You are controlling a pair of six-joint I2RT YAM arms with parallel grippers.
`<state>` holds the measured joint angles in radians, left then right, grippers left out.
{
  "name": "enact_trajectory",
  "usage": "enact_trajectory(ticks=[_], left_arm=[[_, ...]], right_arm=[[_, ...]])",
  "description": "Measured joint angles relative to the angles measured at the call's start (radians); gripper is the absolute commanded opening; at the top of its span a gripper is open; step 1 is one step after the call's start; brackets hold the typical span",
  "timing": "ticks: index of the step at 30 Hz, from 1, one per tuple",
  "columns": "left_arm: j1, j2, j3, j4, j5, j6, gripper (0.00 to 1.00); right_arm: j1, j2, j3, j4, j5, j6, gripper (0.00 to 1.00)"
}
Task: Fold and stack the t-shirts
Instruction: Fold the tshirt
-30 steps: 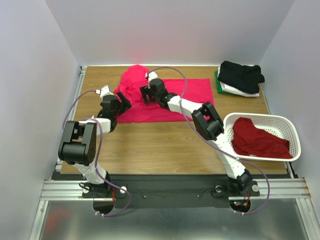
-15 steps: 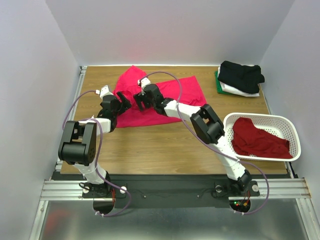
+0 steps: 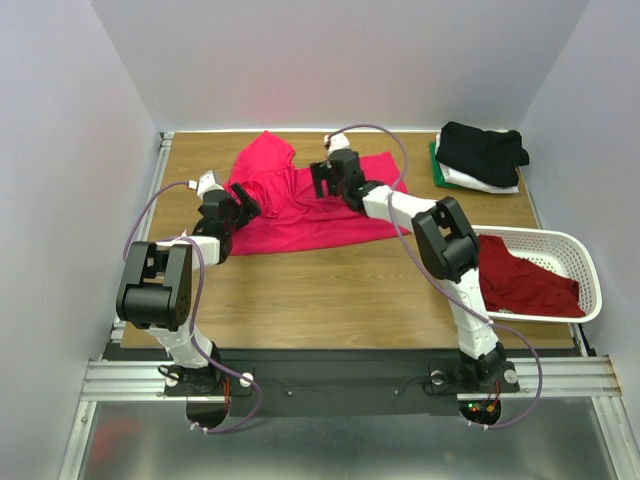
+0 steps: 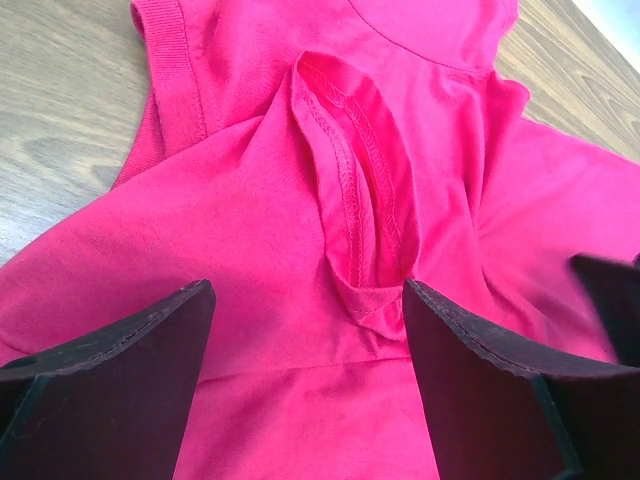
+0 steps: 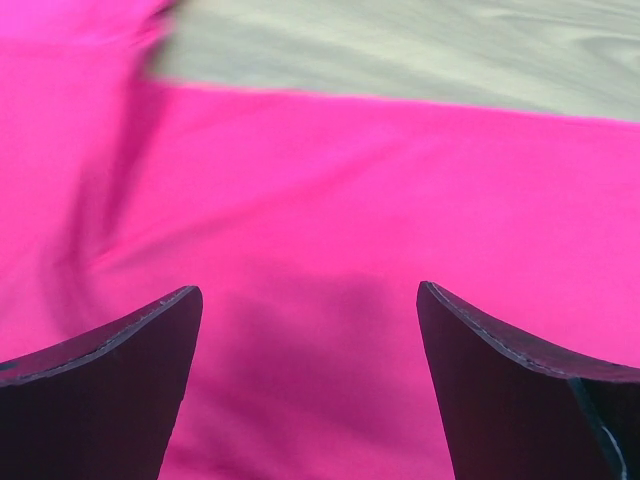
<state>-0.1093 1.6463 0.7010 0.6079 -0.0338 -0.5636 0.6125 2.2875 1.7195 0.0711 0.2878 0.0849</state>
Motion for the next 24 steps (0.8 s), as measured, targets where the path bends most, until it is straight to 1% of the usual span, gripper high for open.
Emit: enact_trajectory(ticks=[8,11,15,17,24], left_arm=[[0.000,0.000,0.000,-0.001,0.001,0.000,0.87],[0.000,0.000,0.000,-0.003,0.004,0.000,0.88],[0.000,0.000,0.000,-0.006,0.008,0.000,0.87],[0.000,0.000,0.000,-0.006,0.009,0.000,0.88],[0.000,0.000,0.000,-0.007,0.015,0.001,0.88]], right_arm=[[-0.181,0.003,0.004,0.008,-0.092,0.081,0.94],[-0.222,0.018,0.012,0.011,-0.129,0.111,0.94],[-0.251,0.043,0.026,0.002,-0.171,0.150,0.95],[-0.263,0.075,0.058,-0.012,-0.192,0.171,0.95],[-0.290,0.115,0.122,-0.047,-0.206,0.229,0.95]])
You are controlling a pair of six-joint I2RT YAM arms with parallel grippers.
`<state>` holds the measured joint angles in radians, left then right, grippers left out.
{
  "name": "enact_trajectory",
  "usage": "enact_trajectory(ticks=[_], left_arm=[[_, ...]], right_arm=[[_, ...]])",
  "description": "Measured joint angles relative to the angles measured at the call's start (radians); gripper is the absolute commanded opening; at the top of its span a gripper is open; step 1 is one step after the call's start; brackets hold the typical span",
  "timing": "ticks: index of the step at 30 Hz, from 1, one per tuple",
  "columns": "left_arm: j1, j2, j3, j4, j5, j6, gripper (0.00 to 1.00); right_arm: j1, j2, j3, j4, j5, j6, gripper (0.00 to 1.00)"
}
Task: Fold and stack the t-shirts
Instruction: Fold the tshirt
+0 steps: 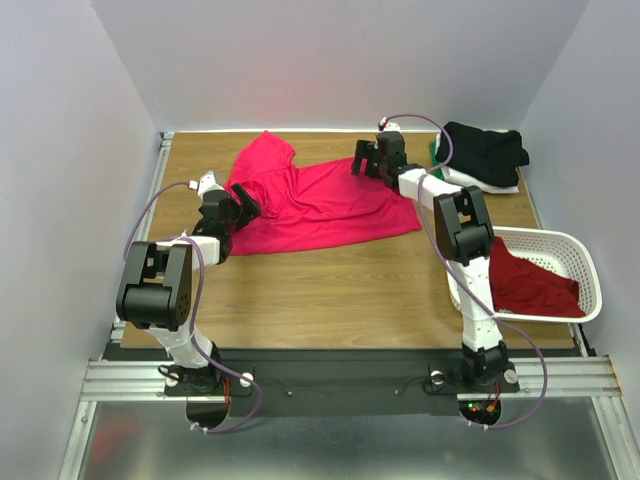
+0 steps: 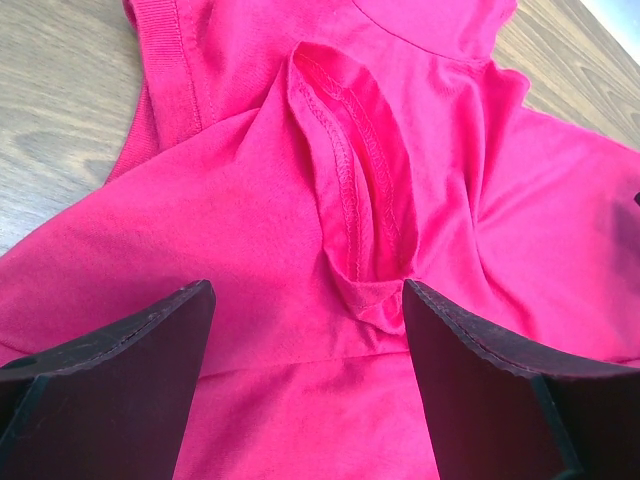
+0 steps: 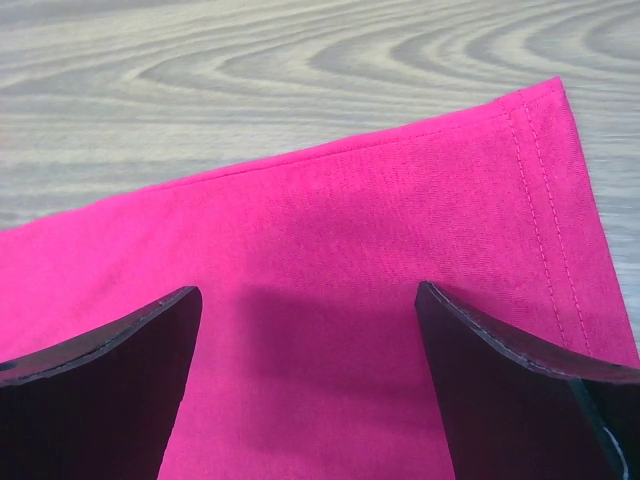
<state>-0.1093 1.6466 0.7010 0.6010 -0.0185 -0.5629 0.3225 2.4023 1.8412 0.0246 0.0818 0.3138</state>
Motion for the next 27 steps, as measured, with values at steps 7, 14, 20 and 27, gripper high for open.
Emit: enact_trajectory(ticks=[7,14,20,27], left_arm=[[0.000,0.000,0.000,0.000,0.003,0.000,0.88],[0.000,0.000,0.000,0.001,0.007,0.000,0.87],[0.000,0.000,0.000,0.001,0.021,0.000,0.87],[0.000,-0.007,-0.002,0.009,0.030,0.005,0.88]], right_arm=[[-0.048,-0.008,-0.017,-0.001,0.021,0.061,0.95],[-0.072,-0.066,-0.107,0.002,0.101,0.083,0.95],[-0.074,-0.082,-0.132,-0.001,0.145,0.082,0.95],[-0.033,-0.126,-0.142,-0.091,0.207,0.001,0.95]])
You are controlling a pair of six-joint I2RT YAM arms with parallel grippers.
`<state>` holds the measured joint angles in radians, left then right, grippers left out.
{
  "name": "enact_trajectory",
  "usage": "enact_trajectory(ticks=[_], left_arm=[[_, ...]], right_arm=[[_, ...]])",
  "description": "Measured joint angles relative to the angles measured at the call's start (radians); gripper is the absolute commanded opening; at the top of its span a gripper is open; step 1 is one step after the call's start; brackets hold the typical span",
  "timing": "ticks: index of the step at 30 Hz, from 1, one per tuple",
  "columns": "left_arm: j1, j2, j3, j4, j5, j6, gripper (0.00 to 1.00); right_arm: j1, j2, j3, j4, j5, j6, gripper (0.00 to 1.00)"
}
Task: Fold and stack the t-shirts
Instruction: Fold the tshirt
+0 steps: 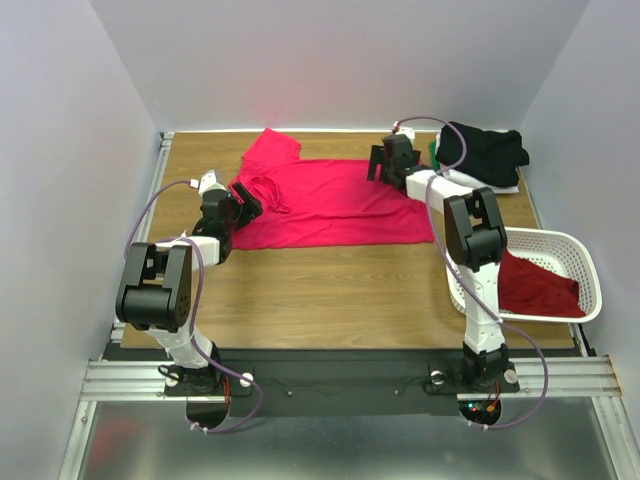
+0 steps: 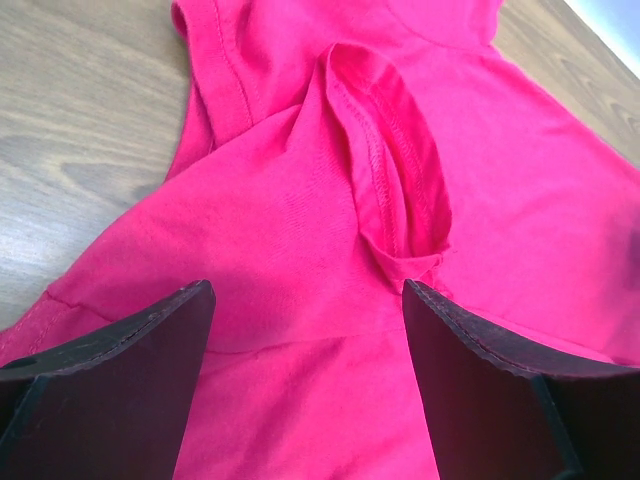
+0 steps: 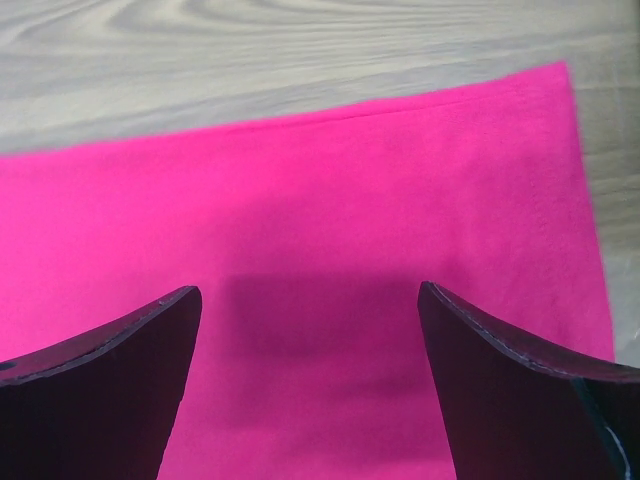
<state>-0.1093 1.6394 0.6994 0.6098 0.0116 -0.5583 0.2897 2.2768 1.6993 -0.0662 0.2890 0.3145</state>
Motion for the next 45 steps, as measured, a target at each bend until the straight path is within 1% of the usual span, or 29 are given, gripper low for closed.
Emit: enact_trajectory(ticks=[3,6,11,12,18,21,24,27,33,38,45], left_arm=[[0.000,-0.006,-0.002,0.005,-0.002,0.000,0.88],[0.000,-0.037,-0.025,0.007,-0.034,-0.001,0.88],[0.000,-0.156,-0.081,0.013,-0.100,-0.005,0.88],[0.000,-0.171,-0.084,0.015,-0.108,-0.006,0.88],[0.000,-0.177,-0.085,0.030,-0.126,-0.009,0.89],[0.000,-0.166,-0.085,0.034,-0.125,-0.011,0.89],[0.000,-0.139,-0.085,0.036,-0.121,-0.012,0.89],[0.000,-0.129,-0.085,0.034,-0.117,-0.013,0.89],[0.000,-0.129,-0.085,0.037,-0.112,-0.016,0.89],[0.000,-0.126,-0.085,0.037,-0.097,-0.016,0.89],[0.000,-0.123,-0.085,0.037,-0.091,-0.016,0.89]], right_arm=[[0.075,-0.026,0.000,-0.011,0.026,-0.068,0.95],[0.161,-0.048,0.002,-0.004,-0.004,-0.113,0.95],[0.303,-0.064,0.006,0.051,-0.143,-0.164,0.89],[0.326,-0.063,0.009,0.060,-0.182,-0.170,0.86],[0.369,-0.034,0.065,0.120,-0.360,-0.180,0.77],[0.373,-0.013,0.091,0.155,-0.437,-0.176,0.75],[0.381,0.019,0.126,0.177,-0.477,-0.172,0.72],[0.392,0.050,0.148,0.189,-0.491,-0.171,0.69],[0.416,0.092,0.153,0.190,-0.487,-0.169,0.67],[0.433,0.132,0.176,0.182,-0.450,-0.173,0.65],[0.449,0.180,0.256,0.177,-0.379,-0.183,0.61]])
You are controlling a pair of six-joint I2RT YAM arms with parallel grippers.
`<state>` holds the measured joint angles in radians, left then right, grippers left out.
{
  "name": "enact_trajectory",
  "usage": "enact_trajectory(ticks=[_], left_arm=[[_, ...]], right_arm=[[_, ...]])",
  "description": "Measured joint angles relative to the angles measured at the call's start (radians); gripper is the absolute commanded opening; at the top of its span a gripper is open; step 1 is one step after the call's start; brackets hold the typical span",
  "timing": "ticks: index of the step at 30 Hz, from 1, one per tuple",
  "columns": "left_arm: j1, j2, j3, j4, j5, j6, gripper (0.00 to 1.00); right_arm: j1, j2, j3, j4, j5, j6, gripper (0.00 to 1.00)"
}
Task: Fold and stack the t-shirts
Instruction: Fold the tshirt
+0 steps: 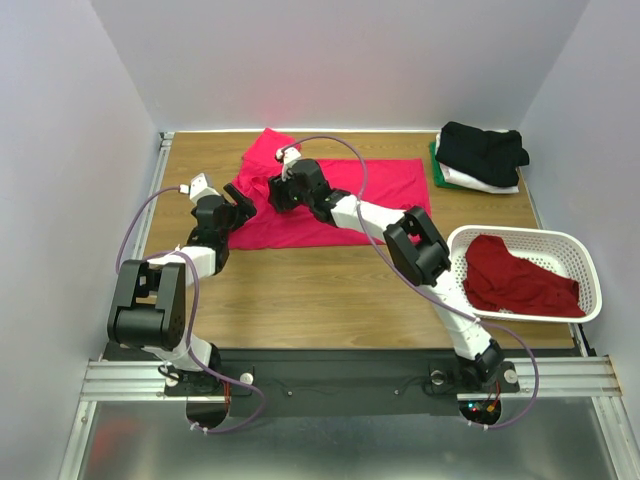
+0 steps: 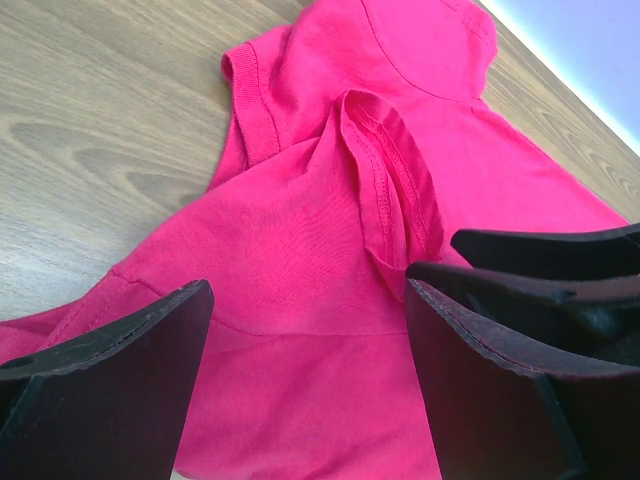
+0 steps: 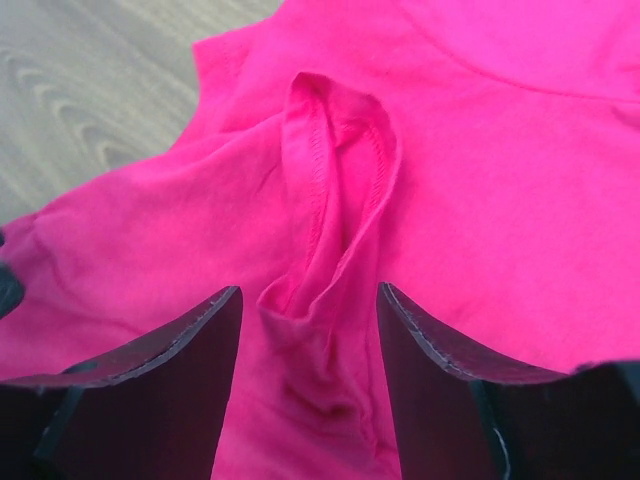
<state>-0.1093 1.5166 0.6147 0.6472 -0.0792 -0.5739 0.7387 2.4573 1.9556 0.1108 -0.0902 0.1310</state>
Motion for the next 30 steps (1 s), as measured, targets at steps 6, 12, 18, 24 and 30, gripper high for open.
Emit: enact_trajectory(ticks=[6,12,18,24,30], left_arm=[[0.000,0.002,0.000,0.000,0.005,0.000,0.89],[0.000,0.045,0.003,0.007,0.027,-0.001,0.89],[0.000,0.093,0.012,0.006,0.052,-0.005,0.89],[0.000,0.125,0.035,0.005,0.082,-0.007,0.90],[0.000,0.126,0.042,-0.002,0.090,-0.008,0.92]], right_arm=[[0.004,0.009,0.016,-0.014,0.063,-0.011,0.54],[0.005,0.022,0.029,-0.027,0.090,-0.016,0.46],[0.005,0.066,0.089,-0.057,0.091,-0.020,0.27],[0.008,0.086,0.114,-0.092,0.111,-0.019,0.00],[0.007,0.086,0.114,-0.104,0.198,0.004,0.01]])
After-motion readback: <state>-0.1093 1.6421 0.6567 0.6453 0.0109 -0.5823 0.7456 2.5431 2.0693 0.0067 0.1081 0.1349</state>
